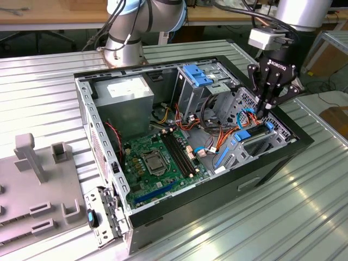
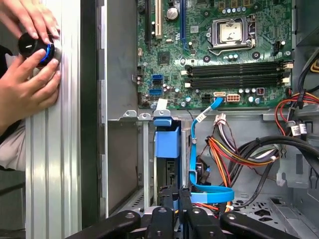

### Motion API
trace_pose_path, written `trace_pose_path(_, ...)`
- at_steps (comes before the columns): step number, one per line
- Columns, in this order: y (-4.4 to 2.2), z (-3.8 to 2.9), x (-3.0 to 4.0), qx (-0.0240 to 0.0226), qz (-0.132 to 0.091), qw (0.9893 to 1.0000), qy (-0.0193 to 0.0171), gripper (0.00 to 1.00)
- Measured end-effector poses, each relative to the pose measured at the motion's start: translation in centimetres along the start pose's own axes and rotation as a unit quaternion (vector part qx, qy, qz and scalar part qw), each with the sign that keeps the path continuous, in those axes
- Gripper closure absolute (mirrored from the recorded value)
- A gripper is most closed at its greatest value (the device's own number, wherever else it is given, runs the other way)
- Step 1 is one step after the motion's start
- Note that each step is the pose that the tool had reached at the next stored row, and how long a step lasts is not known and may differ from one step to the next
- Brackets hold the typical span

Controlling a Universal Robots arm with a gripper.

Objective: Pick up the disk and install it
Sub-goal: 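Insert the second disk wire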

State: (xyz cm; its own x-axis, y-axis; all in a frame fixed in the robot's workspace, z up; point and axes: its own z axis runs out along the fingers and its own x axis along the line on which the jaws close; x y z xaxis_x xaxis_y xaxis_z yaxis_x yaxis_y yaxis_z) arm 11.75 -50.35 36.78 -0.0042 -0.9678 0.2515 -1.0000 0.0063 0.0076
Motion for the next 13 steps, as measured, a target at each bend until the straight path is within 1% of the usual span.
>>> trace_pose_path(1,0.01,0.03,0.03,-0.0001,0.000,0.9999,-0.0110,0.83)
trace_pose_path(2,0.01,0.04,0.10,-0.0001,0.000,0.9998,-0.0207,0.83)
trace_pose_path(3,0.00,0.08,0.23,-0.0001,0.000,0.9994,-0.0360,0.83)
trace_pose_path(4,0.00,0.19,0.55,-0.0002,0.000,0.9987,-0.0510,0.83)
trace_pose_path(5,0.00,0.44,1.08,-0.0002,-0.001,0.9984,-0.0565,0.83)
trace_pose_path(7,-0.01,0.79,1.78,-0.0002,-0.001,0.9984,-0.0570,0.83)
trace_pose_path(8,-0.01,0.93,1.96,-0.0002,-0.001,0.9983,-0.0578,0.83)
trace_pose_path(11,-0.01,1.29,2.14,-0.0002,-0.001,0.9982,-0.0603,0.83)
trace_pose_path(12,0.00,1.41,2.19,-0.0002,-0.001,0.9981,-0.0619,0.83)
trace_pose_path(13,0.01,1.48,2.23,-0.0002,-0.001,0.9979,-0.0644,0.83)
